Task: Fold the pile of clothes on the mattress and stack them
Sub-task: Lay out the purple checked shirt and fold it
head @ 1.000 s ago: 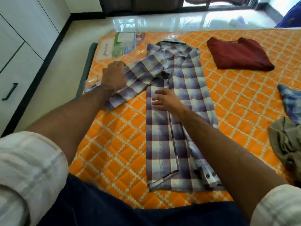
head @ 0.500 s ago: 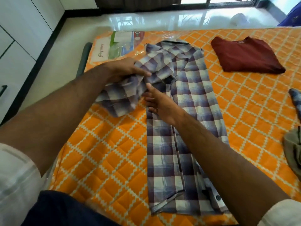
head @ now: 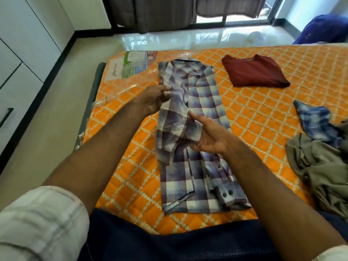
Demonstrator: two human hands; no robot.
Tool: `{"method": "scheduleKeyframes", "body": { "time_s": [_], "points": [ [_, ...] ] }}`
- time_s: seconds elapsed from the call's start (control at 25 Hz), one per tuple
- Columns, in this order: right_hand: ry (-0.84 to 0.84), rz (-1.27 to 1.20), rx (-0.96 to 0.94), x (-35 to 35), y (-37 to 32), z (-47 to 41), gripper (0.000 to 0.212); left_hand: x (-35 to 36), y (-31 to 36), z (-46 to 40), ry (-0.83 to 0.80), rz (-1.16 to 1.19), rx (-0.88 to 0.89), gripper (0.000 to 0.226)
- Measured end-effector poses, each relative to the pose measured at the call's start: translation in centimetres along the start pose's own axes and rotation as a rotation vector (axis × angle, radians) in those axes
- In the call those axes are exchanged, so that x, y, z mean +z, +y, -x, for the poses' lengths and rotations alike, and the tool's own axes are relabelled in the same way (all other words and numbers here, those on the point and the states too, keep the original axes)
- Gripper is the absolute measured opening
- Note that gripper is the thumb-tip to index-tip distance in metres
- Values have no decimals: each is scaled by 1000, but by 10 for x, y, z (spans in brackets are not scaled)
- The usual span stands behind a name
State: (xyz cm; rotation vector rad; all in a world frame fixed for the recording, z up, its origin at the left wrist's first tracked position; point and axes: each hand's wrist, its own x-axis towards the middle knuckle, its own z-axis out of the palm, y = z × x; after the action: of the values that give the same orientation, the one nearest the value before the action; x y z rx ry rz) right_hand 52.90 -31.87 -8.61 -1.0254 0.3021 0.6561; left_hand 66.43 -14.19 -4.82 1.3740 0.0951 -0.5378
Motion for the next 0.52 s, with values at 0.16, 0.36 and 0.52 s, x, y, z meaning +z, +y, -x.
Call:
{"method": "scheduleKeyframes", "body": {
  "time_s": [0.16, 0.36, 0.52],
  "points": [
    [74, 110, -115, -6, -6, 37, 32, -7, -26, 6, 148, 32, 13, 19],
    [272, 85, -28, -19, 14, 24, 32, -13, -63, 54, -4, -218, -213, 43],
    [354, -30, 32, -9, 48, 12, 28, -20, -94, 92, -125, -352, -332, 31]
  ]
}}
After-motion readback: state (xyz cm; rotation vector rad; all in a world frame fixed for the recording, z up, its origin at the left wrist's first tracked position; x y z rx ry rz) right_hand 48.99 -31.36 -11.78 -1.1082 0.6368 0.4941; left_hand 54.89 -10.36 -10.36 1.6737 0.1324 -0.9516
